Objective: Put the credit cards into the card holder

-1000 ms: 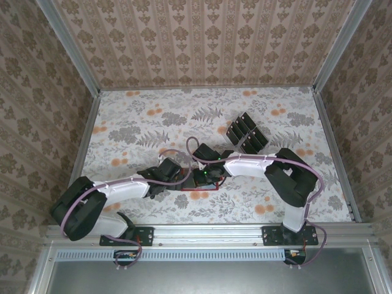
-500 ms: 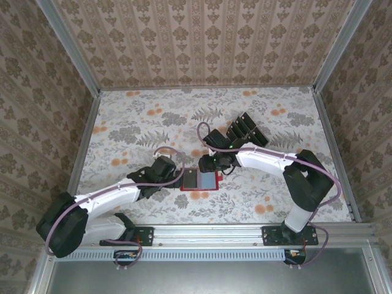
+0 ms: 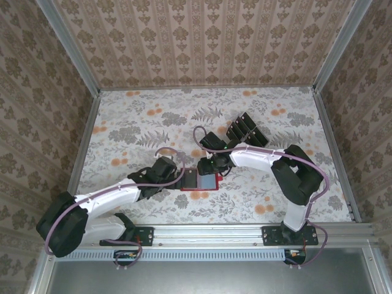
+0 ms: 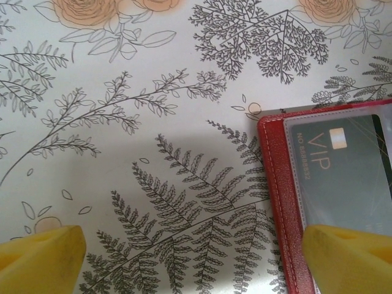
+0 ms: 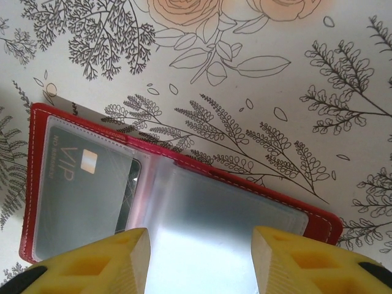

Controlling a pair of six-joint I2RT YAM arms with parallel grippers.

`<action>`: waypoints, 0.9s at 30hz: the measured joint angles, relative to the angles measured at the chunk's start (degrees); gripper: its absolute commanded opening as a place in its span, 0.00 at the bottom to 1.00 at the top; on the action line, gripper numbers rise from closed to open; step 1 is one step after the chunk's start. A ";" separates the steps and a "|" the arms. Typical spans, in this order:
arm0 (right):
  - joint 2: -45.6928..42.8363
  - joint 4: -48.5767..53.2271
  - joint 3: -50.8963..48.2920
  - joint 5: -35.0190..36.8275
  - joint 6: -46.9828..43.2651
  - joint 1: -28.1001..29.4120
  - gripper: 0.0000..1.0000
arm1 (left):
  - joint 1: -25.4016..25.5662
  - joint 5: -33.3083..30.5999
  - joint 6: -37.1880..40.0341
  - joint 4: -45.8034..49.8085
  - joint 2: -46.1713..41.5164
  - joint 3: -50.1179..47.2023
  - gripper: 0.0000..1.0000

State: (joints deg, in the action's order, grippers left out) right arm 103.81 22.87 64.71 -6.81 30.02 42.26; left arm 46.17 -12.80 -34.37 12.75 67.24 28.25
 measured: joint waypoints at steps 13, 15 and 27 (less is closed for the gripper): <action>3.06 -3.93 0.61 -3.74 1.92 1.07 0.49 | 4.57 1.05 0.02 -4.00 1.73 0.02 1.00; 3.08 -4.31 0.61 -4.13 2.25 1.07 0.49 | 5.62 1.05 0.04 -5.25 1.70 0.02 1.00; 3.74 -4.74 1.11 -4.61 3.54 1.14 0.49 | 10.25 1.05 1.44 -12.66 4.92 0.00 1.00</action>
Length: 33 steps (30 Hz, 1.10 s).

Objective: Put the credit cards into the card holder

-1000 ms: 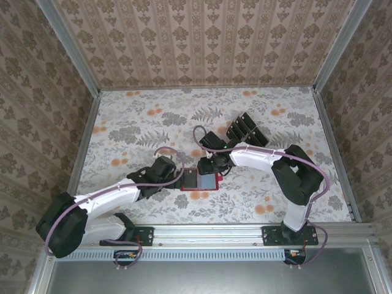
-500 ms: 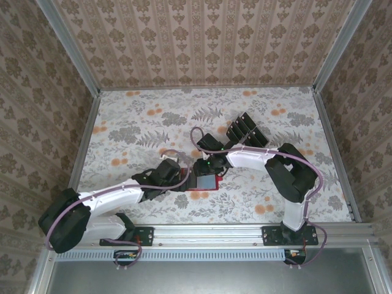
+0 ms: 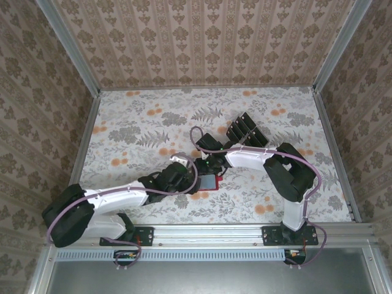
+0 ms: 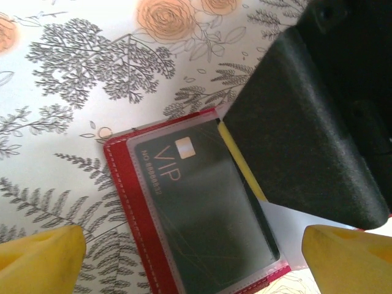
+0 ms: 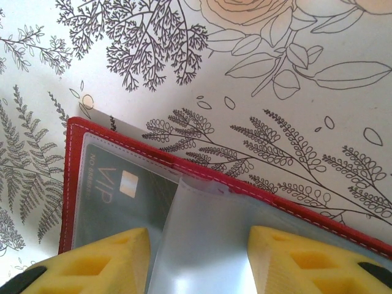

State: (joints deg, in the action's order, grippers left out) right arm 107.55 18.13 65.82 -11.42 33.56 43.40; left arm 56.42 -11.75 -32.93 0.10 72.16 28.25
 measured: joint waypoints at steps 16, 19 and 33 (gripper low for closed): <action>0.00 0.02 0.00 0.00 0.50 -0.02 0.49 | 2.12 -2.05 3.02 -4.52 9.20 3.02 1.00; 0.00 0.00 0.00 0.02 0.94 -0.02 0.49 | 2.12 -3.32 3.02 -4.81 9.88 3.37 1.00; -1.07 1.44 0.13 0.37 1.36 -0.83 0.53 | 2.71 -5.68 1.62 -11.56 11.67 1.66 0.97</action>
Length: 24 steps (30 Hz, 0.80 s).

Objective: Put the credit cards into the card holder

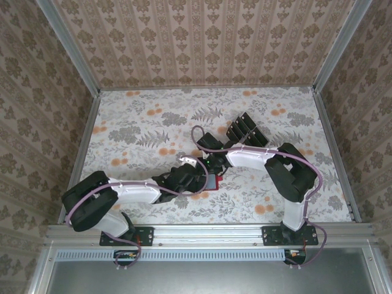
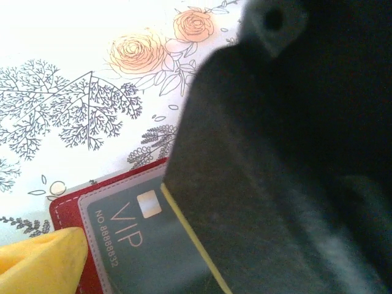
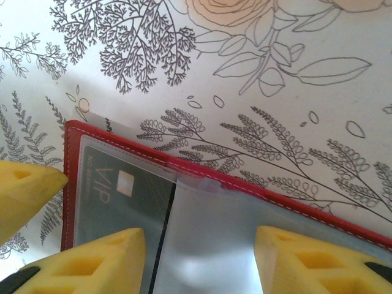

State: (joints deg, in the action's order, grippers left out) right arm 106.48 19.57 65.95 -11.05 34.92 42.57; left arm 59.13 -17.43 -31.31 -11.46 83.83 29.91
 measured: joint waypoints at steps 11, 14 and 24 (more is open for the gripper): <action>-6.45 2.05 -0.04 0.42 0.48 -1.86 0.54 | 0.04 -1.36 -1.77 -2.25 1.55 -2.10 0.97; -6.43 1.31 -0.48 0.02 1.03 -1.81 0.53 | 0.04 -1.44 -1.75 -1.79 1.14 -2.16 0.97; -3.21 -2.10 -1.92 -2.80 1.99 -0.74 0.49 | 0.04 -1.62 -1.75 0.87 -0.98 -3.02 0.98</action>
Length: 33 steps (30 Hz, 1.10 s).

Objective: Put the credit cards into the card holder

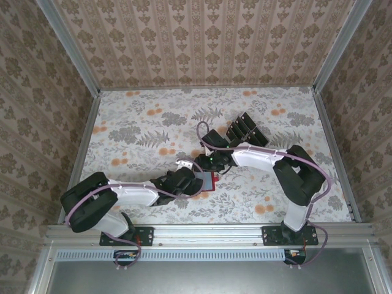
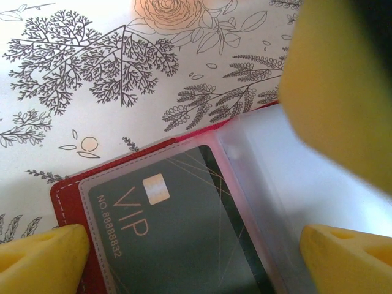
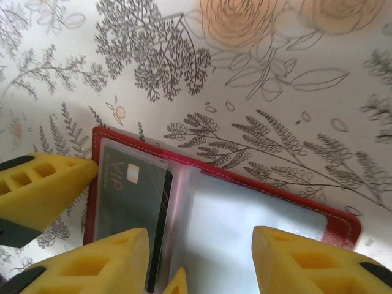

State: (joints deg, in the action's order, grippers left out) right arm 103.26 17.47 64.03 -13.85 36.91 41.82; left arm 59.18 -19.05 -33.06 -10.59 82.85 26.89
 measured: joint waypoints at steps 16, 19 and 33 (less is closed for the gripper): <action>4.92 -0.87 1.97 -2.97 0.20 1.57 0.47 | 0.00 -0.13 -0.37 5.01 -7.98 -2.29 1.00; 5.62 -0.61 2.78 -3.41 -0.15 1.57 0.47 | 0.00 -0.11 -0.37 5.07 -8.70 -2.49 1.00; 6.43 -0.39 3.76 -4.07 -0.94 1.64 0.48 | 0.00 0.37 -0.33 4.00 -4.44 -2.49 0.99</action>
State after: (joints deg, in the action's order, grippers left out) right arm 109.69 17.08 67.79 -17.91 35.97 43.46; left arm 59.18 -18.68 -33.39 -6.59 78.41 24.40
